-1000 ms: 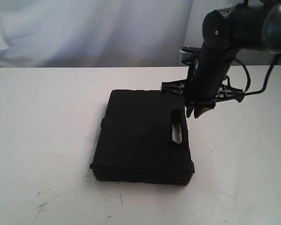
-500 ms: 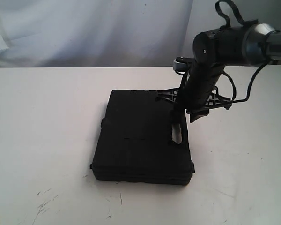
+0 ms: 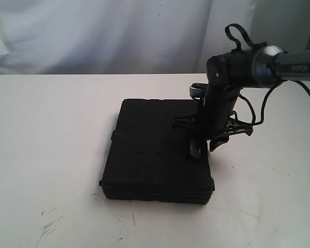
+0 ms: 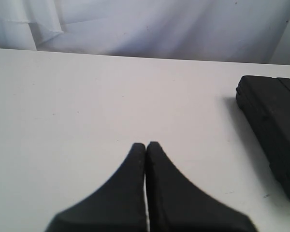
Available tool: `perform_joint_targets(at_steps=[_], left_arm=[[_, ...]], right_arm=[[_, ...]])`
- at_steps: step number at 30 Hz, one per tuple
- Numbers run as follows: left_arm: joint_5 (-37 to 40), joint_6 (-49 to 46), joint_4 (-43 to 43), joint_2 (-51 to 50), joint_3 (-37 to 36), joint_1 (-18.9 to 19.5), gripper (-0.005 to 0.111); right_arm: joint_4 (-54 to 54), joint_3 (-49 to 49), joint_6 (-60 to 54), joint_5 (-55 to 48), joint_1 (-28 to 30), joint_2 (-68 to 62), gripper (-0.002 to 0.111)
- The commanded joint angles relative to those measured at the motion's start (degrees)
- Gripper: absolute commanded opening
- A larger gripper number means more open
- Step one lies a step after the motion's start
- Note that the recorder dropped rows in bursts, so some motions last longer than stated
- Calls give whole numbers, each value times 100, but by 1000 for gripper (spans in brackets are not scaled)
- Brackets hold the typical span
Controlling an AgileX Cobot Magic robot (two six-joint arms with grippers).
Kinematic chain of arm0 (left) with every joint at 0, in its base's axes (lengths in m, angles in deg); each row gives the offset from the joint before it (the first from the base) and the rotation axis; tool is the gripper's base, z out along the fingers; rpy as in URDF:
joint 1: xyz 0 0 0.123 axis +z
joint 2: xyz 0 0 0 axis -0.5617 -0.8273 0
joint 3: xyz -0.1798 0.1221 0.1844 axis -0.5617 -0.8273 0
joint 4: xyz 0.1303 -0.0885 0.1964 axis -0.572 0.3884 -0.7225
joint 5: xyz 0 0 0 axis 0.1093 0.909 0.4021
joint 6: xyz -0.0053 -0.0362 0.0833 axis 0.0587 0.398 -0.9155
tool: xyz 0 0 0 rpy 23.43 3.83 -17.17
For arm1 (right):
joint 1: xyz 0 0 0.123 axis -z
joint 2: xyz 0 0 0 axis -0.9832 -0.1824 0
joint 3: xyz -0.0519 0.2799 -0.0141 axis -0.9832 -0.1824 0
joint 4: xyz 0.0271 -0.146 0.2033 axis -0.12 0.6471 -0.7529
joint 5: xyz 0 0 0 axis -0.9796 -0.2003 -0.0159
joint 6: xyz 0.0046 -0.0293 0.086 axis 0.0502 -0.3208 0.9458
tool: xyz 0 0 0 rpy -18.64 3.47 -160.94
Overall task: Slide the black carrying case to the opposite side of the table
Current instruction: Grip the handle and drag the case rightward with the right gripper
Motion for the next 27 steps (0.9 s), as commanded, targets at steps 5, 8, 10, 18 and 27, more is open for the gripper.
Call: perform_joint_targets(at_steps=[5, 8, 10, 18, 27], left_arm=[[-83, 23, 0, 28, -29, 13, 0], [-83, 23, 0, 28, -29, 13, 0], [-83, 23, 0, 28, -29, 13, 0], [-83, 23, 0, 28, -29, 13, 0], [-83, 23, 0, 28, -29, 13, 0]], right_arm=[[92, 25, -145, -231, -17, 27, 4], [101, 25, -221, -388, 99, 27, 0], [101, 25, -267, -471, 217, 27, 0], [456, 25, -617, -690, 575, 129, 0], [646, 25, -931, -841, 964, 150, 0]])
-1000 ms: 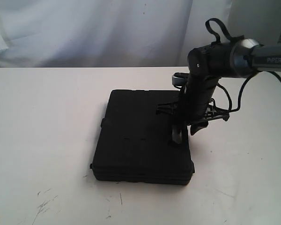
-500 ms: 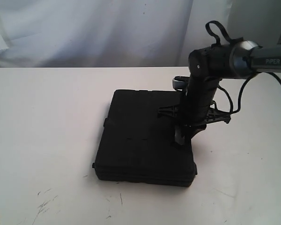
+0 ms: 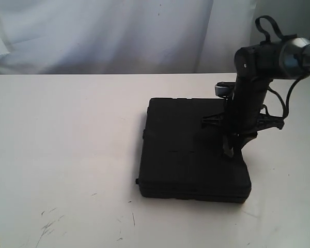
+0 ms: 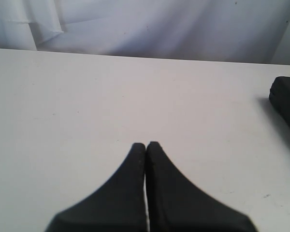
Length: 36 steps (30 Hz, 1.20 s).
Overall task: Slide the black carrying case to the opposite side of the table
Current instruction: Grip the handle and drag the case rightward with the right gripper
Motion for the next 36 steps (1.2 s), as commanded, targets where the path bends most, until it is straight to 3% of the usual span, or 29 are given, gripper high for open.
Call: perform_joint_targets(at_steps=[1, 24, 36], left_arm=[[-83, 23, 0, 28, -29, 13, 0], [-83, 23, 0, 28, -29, 13, 0], [-83, 23, 0, 28, -29, 13, 0]], right_arm=[[458, 12, -169, -197, 245, 106, 0], [1077, 12, -366, -300, 891, 106, 0], [714, 12, -1171, -134, 1170, 106, 0]])
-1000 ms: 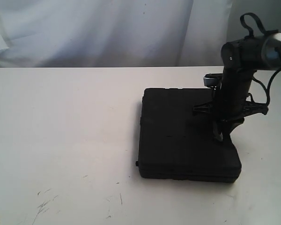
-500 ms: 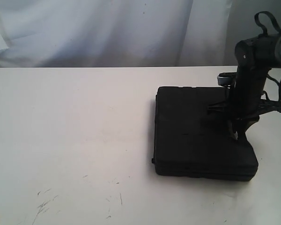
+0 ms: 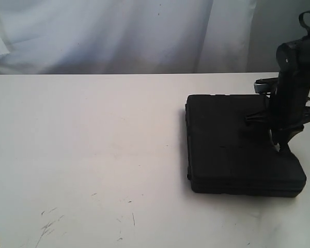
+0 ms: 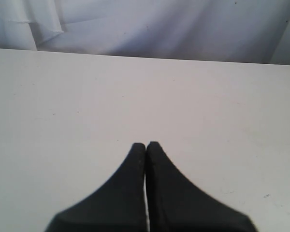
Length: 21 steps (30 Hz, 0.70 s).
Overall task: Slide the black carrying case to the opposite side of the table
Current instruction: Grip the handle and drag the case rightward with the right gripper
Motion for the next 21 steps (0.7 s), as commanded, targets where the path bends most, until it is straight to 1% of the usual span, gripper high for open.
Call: perform_joint_targets(at_steps=[1, 21], left_arm=[[-83, 23, 0, 28, -29, 13, 0], [-83, 23, 0, 28, -29, 13, 0]], right_arm=[[-103, 12, -395, 71, 90, 106, 0], [-176, 12, -551, 258, 133, 106, 0]])
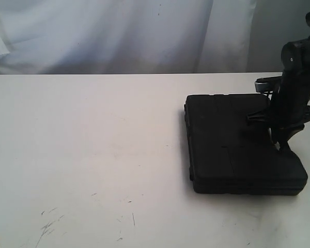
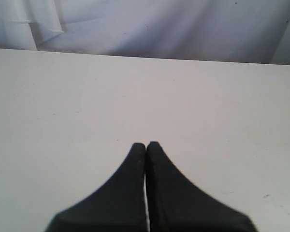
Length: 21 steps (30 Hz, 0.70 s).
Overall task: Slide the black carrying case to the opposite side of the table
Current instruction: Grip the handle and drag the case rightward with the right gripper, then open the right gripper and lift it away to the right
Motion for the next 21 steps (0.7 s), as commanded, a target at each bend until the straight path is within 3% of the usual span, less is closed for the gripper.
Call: perform_joint_targets(at_steps=[1, 6, 14, 21], left_arm=[[-83, 23, 0, 28, -29, 13, 0], [-83, 23, 0, 28, -29, 13, 0], [-83, 23, 0, 28, -29, 13, 0], [-83, 23, 0, 28, -29, 13, 0]], right_arm=[[22, 12, -106, 61, 42, 106, 0], [-73, 12, -106, 61, 42, 106, 4], [-171, 12, -51, 38, 42, 187, 36], [-217, 12, 130, -23, 45, 721, 38]])
